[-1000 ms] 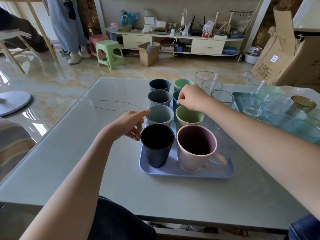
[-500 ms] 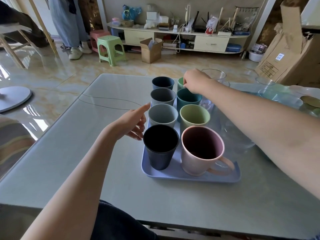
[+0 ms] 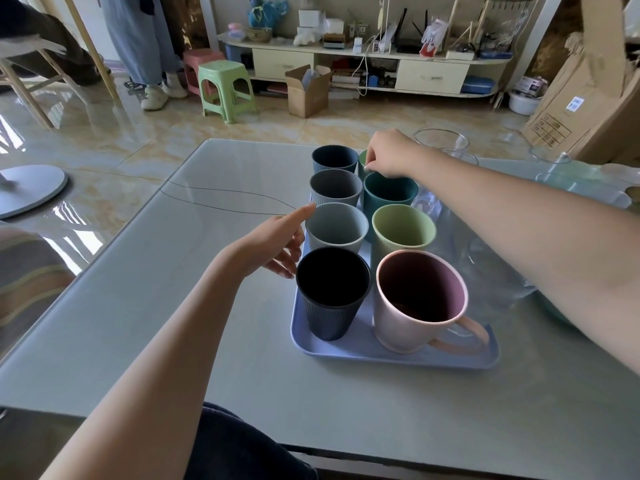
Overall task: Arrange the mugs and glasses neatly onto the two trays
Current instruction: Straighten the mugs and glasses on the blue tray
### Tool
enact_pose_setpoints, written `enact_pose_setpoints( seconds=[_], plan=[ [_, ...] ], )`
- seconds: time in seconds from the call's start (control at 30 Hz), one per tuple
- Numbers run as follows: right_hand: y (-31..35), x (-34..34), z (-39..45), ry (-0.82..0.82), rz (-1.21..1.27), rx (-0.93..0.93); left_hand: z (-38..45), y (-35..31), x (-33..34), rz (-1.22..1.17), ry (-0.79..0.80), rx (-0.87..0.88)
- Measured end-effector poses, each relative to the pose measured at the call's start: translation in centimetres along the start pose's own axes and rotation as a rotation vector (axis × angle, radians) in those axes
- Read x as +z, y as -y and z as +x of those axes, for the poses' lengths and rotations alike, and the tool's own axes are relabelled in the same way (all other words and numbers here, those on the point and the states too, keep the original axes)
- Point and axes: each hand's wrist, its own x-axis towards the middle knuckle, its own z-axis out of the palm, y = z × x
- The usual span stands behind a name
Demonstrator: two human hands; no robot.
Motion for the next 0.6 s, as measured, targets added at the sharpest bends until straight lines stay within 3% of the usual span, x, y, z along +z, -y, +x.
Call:
enact_pose_setpoints(
  seconds=[0.27,0.43,0.6],
  plan=[
    [0.2,-0.8,-0.5,-0.011,0.076,-0.003,0.2,0.3,0.0,-0.005,0.016,-0.009],
    [-0.7,-3.3,-2.4,-0.218,0.214,0.001,0.3,0.9,-0.5,-0.066,0.034,-0.046],
    [-2.9,-5.3,-8.8,-0.267,0.219,-0.029,-0.1,1.5,-0.3,-0.045,-0.019,-0.094]
  ],
)
